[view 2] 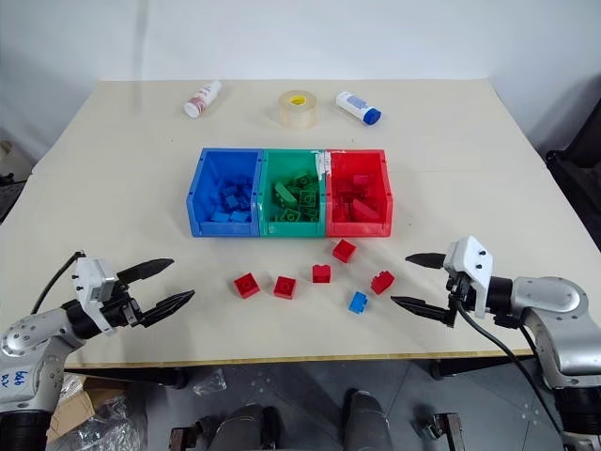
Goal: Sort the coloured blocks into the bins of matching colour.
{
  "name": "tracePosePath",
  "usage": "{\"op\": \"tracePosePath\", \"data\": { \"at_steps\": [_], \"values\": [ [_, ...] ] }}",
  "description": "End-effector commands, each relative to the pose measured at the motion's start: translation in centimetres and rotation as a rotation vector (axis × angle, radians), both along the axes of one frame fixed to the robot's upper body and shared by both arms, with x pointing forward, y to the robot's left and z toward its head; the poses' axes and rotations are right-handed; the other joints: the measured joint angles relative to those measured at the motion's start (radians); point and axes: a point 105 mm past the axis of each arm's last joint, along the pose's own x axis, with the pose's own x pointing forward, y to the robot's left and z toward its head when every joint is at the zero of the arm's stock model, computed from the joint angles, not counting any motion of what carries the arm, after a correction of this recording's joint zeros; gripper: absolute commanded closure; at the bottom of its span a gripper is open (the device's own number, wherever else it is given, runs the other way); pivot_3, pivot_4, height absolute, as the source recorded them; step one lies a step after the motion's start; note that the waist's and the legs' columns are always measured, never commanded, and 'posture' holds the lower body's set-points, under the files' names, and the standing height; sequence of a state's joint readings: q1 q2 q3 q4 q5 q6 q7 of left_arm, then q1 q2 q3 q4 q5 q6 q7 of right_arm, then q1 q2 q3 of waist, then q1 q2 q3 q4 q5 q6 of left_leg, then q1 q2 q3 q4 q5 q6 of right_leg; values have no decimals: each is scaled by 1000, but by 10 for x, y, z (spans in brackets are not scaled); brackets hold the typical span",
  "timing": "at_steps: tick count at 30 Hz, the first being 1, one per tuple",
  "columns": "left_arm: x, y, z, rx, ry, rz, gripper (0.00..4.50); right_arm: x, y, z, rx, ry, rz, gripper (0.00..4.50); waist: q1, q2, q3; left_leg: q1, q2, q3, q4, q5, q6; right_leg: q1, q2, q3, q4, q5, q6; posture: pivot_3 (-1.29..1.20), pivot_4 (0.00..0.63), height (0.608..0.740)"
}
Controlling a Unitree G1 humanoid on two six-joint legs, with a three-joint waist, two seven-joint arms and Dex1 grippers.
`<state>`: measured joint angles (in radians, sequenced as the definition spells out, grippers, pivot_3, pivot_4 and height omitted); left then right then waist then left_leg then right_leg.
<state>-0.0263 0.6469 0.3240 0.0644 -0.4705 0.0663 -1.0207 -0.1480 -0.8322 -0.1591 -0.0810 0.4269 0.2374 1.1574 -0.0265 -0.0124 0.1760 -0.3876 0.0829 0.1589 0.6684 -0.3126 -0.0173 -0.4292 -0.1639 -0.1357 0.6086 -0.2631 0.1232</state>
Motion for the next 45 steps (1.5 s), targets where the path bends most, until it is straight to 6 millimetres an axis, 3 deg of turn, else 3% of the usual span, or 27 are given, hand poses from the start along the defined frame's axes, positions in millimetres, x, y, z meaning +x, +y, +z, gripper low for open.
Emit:
{"op": "tracePosePath", "data": {
  "at_steps": [1, 8, 15, 19, 24, 35, 38, 45],
  "values": [
    [3, -5, 7, -11, -24, -24, 59, -1, 6, 10, 8, -57, 19, 0, 0, 0, 0, 0, 0, 0, 0, 0, 0, 0, 0, 0, 0, 0, 0, 0, 150, 740],
    [15, -2, 4, 4, 1, 22, 59, -7, -1, 5, -18, -27, -27, 0, 1, 0, 0, 0, 0, 0, 0, 0, 0, 0, 0, 0, 1, 0, 0, 0, 150, 740],
    [11, -2, 3, 19, 13, -15, 59, -34, -32, -1, -107, 51, -109, 0, 8, 0, 0, 0, 0, 0, 1, 0, 0, 1, 0, 0, 0, 0, 0, 0, 150, 740],
    [10, -4, 1, -4, 48, -40, 59, -38, -30, -2, -120, 65, -107, 0, -1, -1, 0, 1, 0, 0, 1, 0, 0, 1, 0, 0, -1, 0, 0, 0, 150, 740],
    [9, -10, 5, -23, 24, -83, 59, -23, -7, -4, -106, 89, -27, 0, -2, -1, 0, 2, 0, 0, 2, 0, 0, 1, 0, 1, -1, 0, -1, 0, 150, 740],
    [-1, -18, 4, -35, 2, -95, 59, 35, 23, -18, -150, 73, 116, 0, -2, -1, 0, 0, 0, 0, 5, 0, 0, 1, 0, 1, 3, 0, 0, 0, 150, 740],
    [-6, -18, 5, -41, -7, -94, 0, 37, 28, -23, -156, 75, 159, 632, 0, -1, 0, 0, 0, 0, 5, 0, 0, 0, 0, 0, 4, 0, 0, 0, 150, 740],
    [-12, -16, 5, -46, -19, -82, 0, 39, 31, -16, -142, 50, 167, 2867, -1, -1, 0, 0, 1, 0, 6, -1, 0, 0, 0, 1, 4, 0, 0, 0, 150, 740]
  ]
}}
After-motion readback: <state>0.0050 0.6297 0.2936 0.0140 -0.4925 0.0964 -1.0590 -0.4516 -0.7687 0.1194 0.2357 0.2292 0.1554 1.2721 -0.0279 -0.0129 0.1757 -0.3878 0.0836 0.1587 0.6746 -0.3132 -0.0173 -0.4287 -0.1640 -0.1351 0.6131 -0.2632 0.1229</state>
